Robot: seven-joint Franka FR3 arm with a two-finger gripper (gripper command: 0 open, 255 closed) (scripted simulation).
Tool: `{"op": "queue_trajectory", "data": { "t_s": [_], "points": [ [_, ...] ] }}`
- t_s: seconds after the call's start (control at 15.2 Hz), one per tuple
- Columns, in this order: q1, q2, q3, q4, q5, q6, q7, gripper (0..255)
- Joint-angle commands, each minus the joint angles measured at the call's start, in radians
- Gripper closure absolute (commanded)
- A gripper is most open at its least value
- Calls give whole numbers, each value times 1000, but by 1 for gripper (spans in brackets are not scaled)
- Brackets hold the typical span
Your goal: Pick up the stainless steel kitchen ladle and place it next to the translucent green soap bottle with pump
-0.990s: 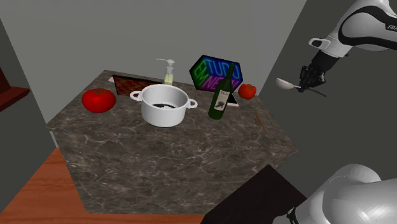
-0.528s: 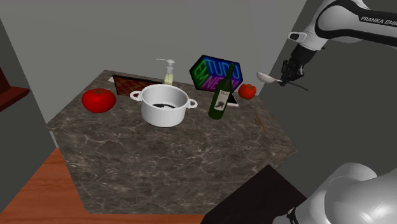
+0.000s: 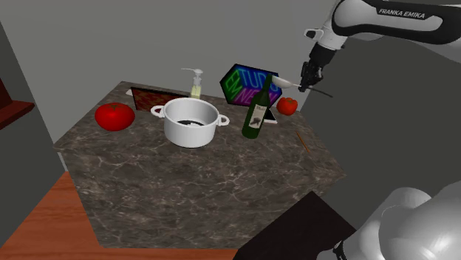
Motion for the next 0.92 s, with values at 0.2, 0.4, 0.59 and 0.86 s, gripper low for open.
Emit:
{"op": "queue_trajectory", "data": {
  "t_s": [0.2, 0.4, 0.59, 0.86],
  "points": [
    [38, 157, 28, 152, 50, -5, 53, 255],
    [55, 253, 42, 257, 77, -19, 81, 255],
    [68, 358, 56, 381, 104, -44, 107, 255],
    [76, 514, 72, 586, 140, -97, 139, 255]
  ]
}}
